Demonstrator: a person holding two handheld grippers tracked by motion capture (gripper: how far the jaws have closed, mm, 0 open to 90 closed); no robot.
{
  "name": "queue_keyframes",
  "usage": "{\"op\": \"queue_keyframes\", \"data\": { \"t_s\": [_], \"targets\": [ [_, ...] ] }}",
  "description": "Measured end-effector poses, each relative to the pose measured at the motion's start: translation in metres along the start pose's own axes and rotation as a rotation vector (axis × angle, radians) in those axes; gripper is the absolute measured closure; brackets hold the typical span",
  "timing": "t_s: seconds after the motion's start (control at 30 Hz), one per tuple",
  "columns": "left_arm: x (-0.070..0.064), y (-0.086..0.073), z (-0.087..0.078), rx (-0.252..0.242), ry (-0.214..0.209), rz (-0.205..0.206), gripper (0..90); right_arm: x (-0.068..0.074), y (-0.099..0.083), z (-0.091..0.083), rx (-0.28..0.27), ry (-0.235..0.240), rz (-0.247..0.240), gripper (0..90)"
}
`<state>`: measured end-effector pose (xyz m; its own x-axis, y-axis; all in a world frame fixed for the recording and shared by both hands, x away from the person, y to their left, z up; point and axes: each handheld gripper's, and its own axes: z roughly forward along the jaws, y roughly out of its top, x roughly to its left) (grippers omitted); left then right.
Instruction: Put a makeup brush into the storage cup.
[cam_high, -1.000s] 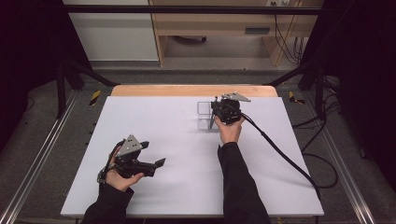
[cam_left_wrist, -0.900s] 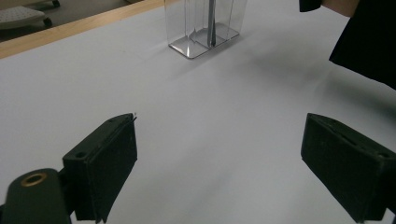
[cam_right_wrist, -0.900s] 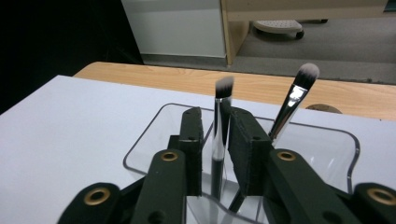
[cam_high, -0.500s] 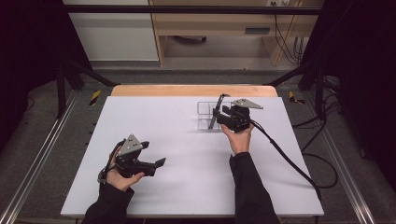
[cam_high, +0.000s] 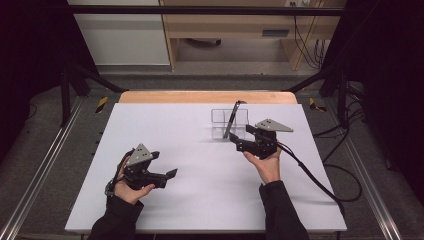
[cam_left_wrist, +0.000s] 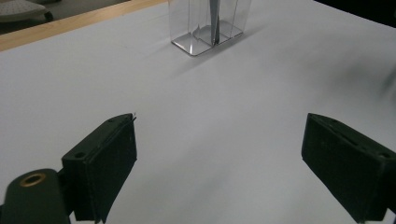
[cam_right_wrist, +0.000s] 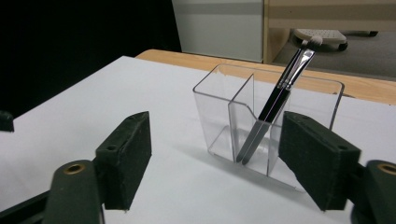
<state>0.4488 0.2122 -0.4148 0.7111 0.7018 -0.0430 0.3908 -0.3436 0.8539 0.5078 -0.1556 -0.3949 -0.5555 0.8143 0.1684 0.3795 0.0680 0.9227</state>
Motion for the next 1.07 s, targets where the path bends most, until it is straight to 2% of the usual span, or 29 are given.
{"op": "queue_keyframes", "data": {
  "t_s": [0.17,0.27,0.33,0.67,0.87,1.07],
  "targets": [
    [0.001,0.000,-0.001,-0.007,0.001,-0.007,9.3,0.004,-0.008,-0.011,0.018,0.011,-0.024,16.0],
    [0.001,0.000,-0.002,-0.008,0.001,-0.009,9.1,0.007,-0.013,-0.018,0.029,0.019,-0.034,14.7],
    [0.002,-0.001,-0.002,-0.006,0.003,-0.009,8.8,0.007,-0.016,-0.023,0.023,0.032,-0.023,13.9],
    [0.009,-0.011,-0.007,0.001,0.011,-0.033,8.6,0.004,-0.032,-0.046,0.037,0.033,-0.036,8.2],
    [0.012,-0.014,-0.009,0.001,0.016,-0.041,8.8,-0.003,-0.047,-0.061,0.025,0.031,-0.014,6.6],
    [0.012,-0.018,-0.007,0.010,0.016,-0.043,9.3,-0.010,-0.060,-0.068,0.047,0.018,0.006,5.9]
  ]
}}
